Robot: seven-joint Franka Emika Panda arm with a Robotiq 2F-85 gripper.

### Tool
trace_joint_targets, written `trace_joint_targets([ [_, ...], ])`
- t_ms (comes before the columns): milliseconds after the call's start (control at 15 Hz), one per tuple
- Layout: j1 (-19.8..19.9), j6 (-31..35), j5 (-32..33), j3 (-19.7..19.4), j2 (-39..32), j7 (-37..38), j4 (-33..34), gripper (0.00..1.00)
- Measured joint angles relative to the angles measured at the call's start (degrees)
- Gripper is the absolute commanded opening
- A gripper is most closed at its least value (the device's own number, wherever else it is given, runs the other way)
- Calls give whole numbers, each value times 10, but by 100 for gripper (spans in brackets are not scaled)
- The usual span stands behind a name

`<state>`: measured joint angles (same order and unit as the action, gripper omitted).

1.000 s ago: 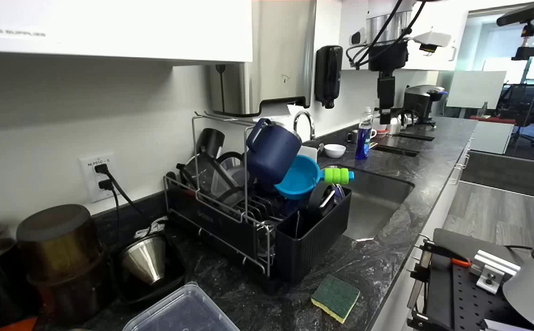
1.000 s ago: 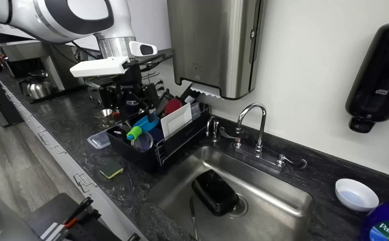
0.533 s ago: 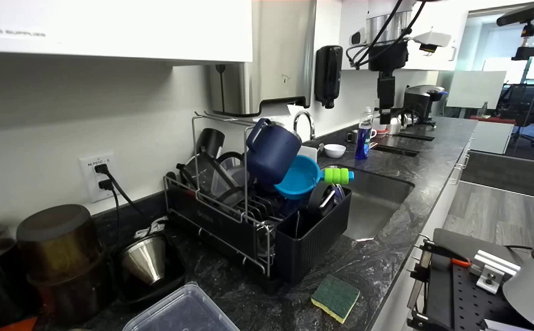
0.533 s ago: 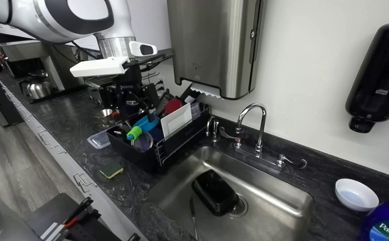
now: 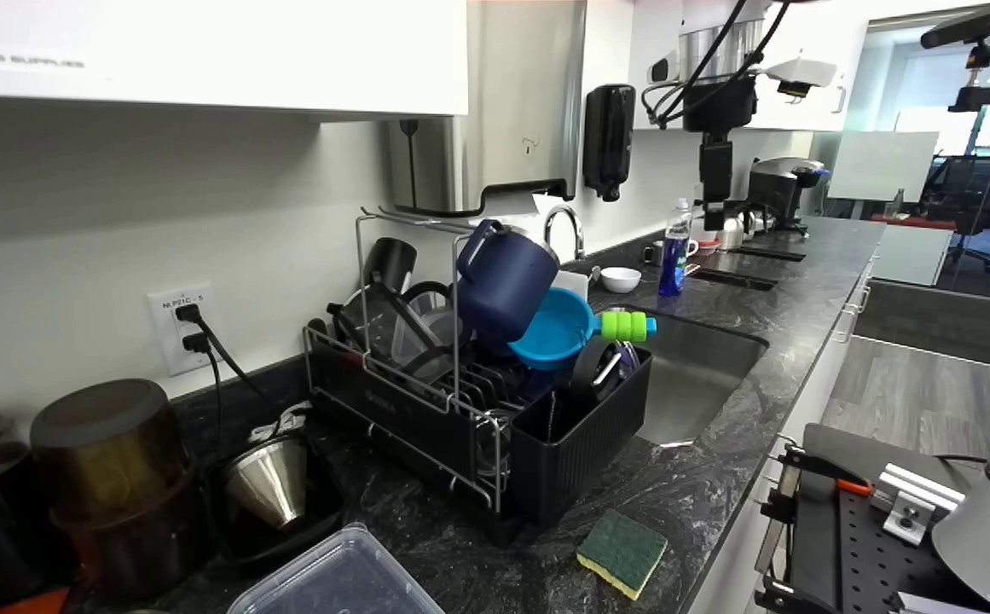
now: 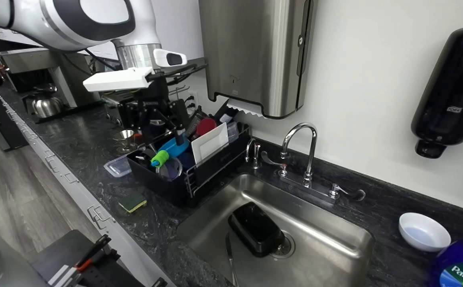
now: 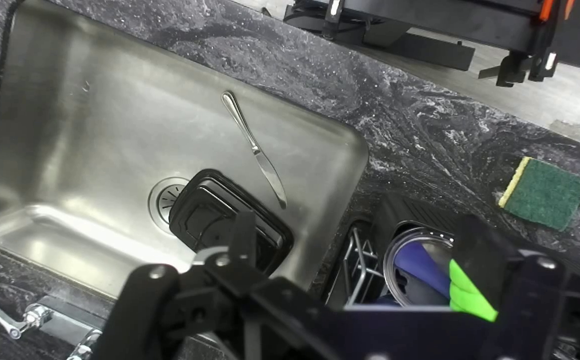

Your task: Pick up the blue cup from the dish rack and put it in the sink.

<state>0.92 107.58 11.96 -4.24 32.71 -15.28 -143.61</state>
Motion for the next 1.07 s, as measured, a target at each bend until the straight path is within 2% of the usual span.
trace_joint_targets([
  [267, -16, 0, -2, 1, 1, -5, -1, 100],
  [533, -48, 0, -17, 2, 8, -34, -8, 100],
  [733, -74, 0, -66, -2, 19, -74, -21, 100],
  [1067, -103, 2, -165, -41, 15, -176, -35, 100],
])
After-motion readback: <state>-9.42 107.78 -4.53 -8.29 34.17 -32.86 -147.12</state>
